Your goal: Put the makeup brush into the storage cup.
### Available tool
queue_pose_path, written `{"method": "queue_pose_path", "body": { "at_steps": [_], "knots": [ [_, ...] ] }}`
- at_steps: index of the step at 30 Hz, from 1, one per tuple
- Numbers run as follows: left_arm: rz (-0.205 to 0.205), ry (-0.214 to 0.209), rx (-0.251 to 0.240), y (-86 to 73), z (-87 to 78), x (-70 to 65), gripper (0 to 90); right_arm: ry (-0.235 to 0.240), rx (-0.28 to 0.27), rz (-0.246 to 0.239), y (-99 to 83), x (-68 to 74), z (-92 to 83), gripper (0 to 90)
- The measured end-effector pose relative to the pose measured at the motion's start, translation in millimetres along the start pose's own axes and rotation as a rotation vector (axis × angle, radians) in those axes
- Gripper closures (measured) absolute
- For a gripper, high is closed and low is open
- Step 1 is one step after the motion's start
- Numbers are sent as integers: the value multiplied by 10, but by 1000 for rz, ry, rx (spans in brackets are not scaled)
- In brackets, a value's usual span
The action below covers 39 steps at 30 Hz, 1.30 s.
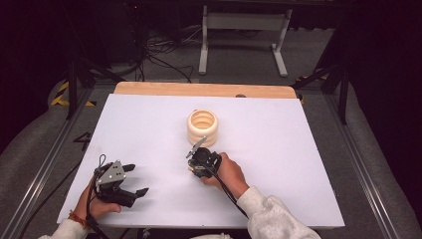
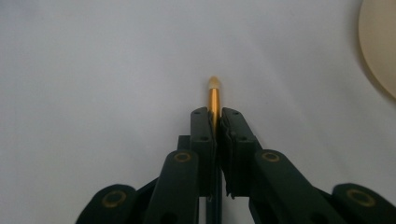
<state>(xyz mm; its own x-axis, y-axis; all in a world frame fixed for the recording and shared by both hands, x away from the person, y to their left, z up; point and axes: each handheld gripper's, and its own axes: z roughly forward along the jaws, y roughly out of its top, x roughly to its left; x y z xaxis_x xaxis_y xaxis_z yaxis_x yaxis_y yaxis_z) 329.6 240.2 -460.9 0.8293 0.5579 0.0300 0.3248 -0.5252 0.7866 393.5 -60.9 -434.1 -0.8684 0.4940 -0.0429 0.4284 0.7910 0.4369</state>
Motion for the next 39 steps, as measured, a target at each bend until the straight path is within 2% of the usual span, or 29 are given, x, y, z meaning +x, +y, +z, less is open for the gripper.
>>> {"method": "queue_pose_path", "body": {
  "at_steps": [7,9,13,14,17,22,26,30,39],
  "knots": [
    [-3,-3,-8,1,-12,-1,79,18,-9,-47,-18,-19,-14,849],
    [-10,-5,-18,5,-20,-2,79,21,-28,-50,-60,-31,-40,849],
    [-7,-5,-20,9,-18,0,79,24,-94,-27,-148,-84,-143,849],
    [-7,-5,-20,9,-18,0,79,24,-94,-27,-148,-84,-143,849],
    [-6,-2,-17,16,-19,-8,80,16,-147,-24,-195,-102,-273,849],
    [-10,-4,-17,16,-8,-10,80,9,-257,-12,-265,-140,-499,849],
    [-11,-7,-21,18,-6,-10,80,-6,-366,10,-327,-167,-667,849],
    [-10,-8,-22,23,-2,-16,80,-27,-419,9,-363,-182,-782,849],
    [-14,-11,-25,27,1,-16,80,-32,-506,26,-438,-241,-945,849]
  ]
}}
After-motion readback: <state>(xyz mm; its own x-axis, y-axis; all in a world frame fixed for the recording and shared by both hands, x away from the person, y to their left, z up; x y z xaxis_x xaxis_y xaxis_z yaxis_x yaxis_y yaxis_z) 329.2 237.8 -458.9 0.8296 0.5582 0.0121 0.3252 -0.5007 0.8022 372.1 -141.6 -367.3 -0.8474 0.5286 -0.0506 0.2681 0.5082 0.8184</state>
